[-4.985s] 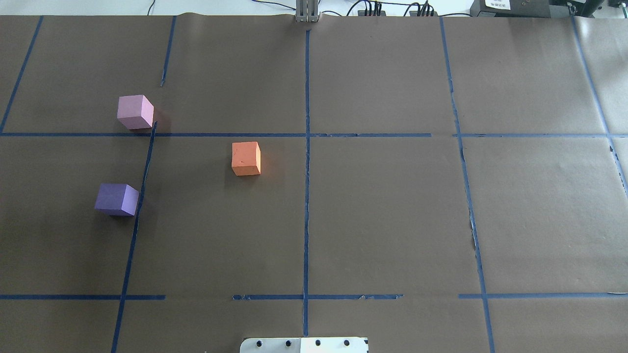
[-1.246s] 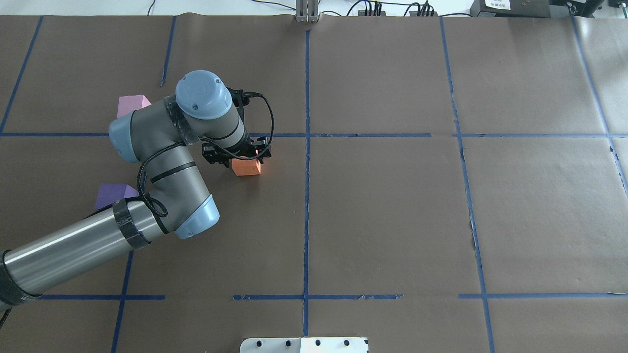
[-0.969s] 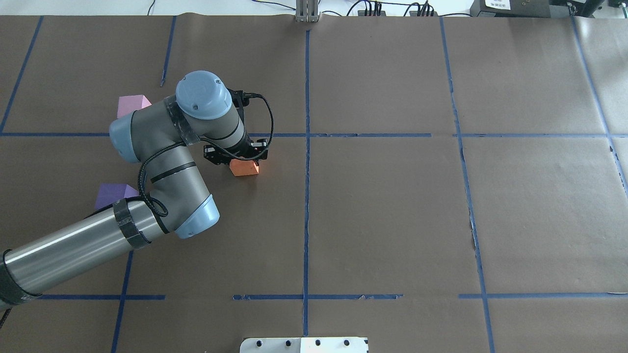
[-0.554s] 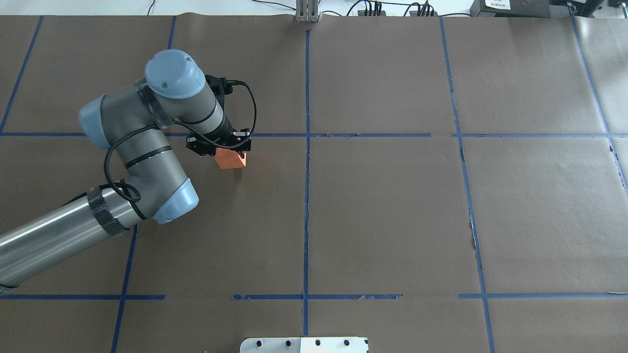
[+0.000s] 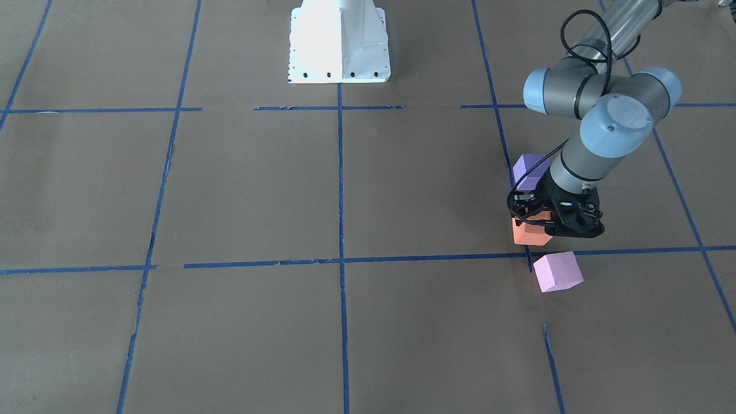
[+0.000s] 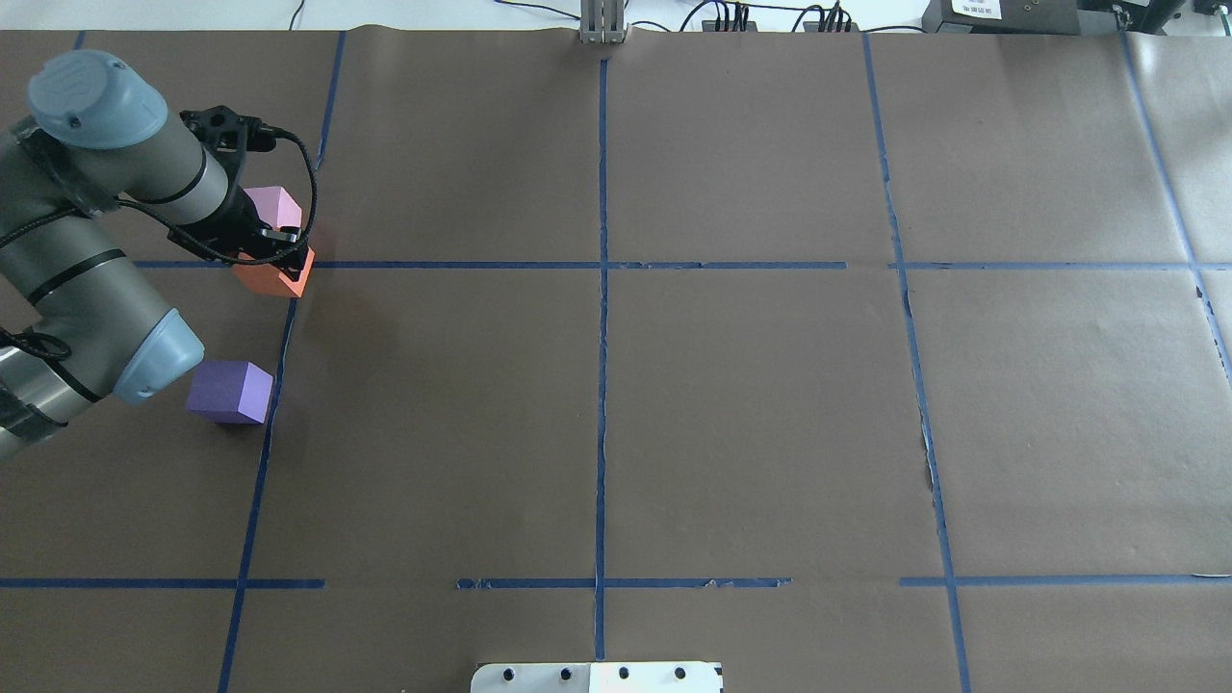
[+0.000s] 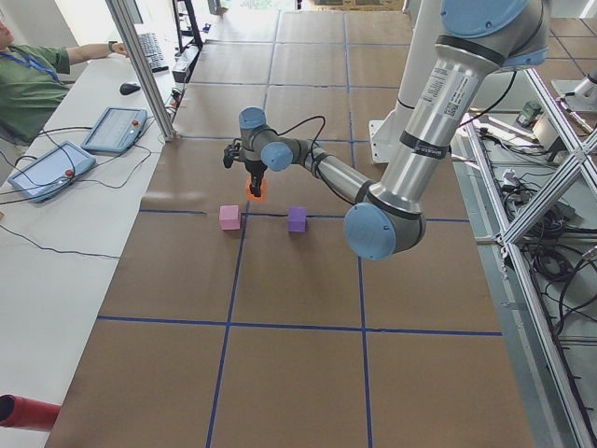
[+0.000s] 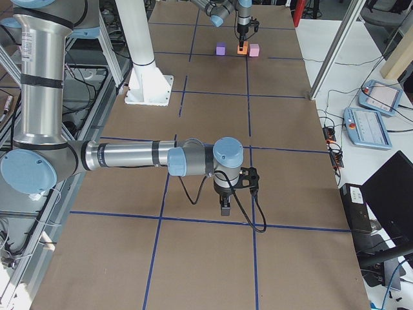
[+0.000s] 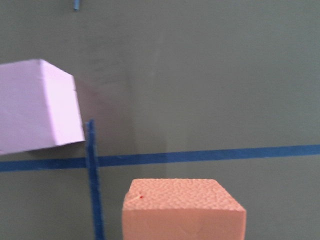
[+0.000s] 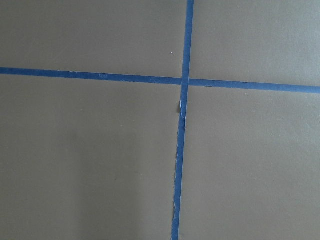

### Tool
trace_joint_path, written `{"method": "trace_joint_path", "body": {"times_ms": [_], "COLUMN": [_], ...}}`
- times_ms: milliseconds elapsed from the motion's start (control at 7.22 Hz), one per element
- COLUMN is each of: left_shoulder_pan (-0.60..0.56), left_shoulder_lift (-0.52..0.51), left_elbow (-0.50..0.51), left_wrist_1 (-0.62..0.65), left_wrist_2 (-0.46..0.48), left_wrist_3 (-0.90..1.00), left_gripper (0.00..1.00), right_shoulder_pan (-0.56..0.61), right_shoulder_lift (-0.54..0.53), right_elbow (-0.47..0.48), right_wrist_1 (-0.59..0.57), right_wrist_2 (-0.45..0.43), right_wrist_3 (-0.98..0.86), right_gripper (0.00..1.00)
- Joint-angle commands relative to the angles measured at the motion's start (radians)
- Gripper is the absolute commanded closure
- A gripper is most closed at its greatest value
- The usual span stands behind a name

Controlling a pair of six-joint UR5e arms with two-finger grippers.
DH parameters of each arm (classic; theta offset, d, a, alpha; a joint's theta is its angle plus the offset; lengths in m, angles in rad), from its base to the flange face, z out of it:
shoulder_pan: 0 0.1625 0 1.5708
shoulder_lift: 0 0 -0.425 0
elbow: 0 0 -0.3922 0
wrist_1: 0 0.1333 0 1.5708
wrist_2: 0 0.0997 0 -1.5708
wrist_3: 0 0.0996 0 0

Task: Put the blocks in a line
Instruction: 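Carry the orange cube with the left gripper between the pink and purple cubes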

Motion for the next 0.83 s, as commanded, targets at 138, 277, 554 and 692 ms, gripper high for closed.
{"method": "trace_joint_path", "body": {"times_ms": [138, 277, 554, 692], "left_shoulder_pan": [0.000, 0.000, 0.000, -0.002], "left_shoulder_lift": [0.008, 0.014, 0.020, 0.023], "left_elbow": [0.062, 0.059, 0.056, 0.058], "left_wrist_1": [-0.001, 0.002, -0.007, -0.004], "left_wrist_2": [-0.008, -0.008, -0.009, -0.056], "left_wrist_3": [0.022, 0.027, 0.023, 0.019], "left_gripper": [0.73, 0.71, 0.01, 0.00], "right_shoulder_pan": [0.000, 0.000, 0.000, 0.000], "right_shoulder_lift": [0.000, 0.000, 0.000, 0.000], "right_elbow": [-0.001, 0.001, -0.001, -0.001], "right_wrist_1": [0.000, 0.000, 0.000, 0.000], "right_wrist_2": [0.000, 0.000, 0.000, 0.000], "right_wrist_3": [0.000, 0.000, 0.000, 0.000], "right_gripper": [0.00, 0.00, 0.00, 0.00]}}
